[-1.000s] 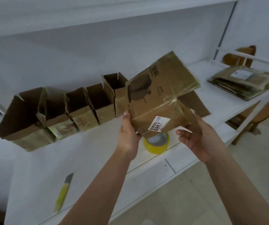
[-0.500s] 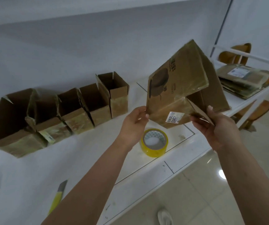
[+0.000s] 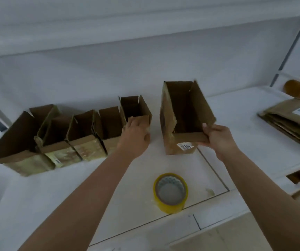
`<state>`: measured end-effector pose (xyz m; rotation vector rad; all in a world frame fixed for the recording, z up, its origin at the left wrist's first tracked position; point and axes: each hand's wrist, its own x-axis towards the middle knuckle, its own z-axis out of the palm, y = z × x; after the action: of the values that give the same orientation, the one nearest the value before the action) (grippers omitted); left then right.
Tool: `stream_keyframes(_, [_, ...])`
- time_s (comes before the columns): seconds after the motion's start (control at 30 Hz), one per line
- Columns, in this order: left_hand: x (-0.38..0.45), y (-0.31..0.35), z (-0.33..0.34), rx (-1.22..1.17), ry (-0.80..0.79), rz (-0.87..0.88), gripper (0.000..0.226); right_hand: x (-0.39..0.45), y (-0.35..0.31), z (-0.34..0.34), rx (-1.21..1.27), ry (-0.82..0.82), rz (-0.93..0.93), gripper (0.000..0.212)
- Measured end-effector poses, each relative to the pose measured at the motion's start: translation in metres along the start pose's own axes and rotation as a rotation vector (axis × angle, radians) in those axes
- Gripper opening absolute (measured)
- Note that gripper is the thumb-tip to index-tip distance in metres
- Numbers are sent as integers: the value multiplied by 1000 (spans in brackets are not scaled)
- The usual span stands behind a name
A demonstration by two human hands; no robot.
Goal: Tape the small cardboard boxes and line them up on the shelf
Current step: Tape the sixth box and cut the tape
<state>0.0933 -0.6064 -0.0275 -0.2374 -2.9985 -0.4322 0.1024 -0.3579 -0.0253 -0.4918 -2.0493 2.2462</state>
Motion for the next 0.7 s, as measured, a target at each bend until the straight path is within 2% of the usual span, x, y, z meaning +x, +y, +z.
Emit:
stream_keyframes(0.03, [5, -3, 2, 65, -11, -22, 48, 8, 2, 3, -15, -53, 24, 19])
stream_keyframes(0.17, [18, -10, 1, 290, -88, -106, 40, 36, 0, 15, -73, -222, 89, 40])
stream_keyframes(0.4, [24, -10, -11, 267, -48, -157, 37, 77, -5, 46, -164, -338, 87, 31])
stream_keyframes(0.57, [24, -12, -12, 206, -43, -174, 32, 92, -10, 70, -133, -441, 128, 36])
stream_keyframes(0.7, [21, -17, -7, 145, -33, -211, 29, 94, -2, 83, -161, -454, 117, 41])
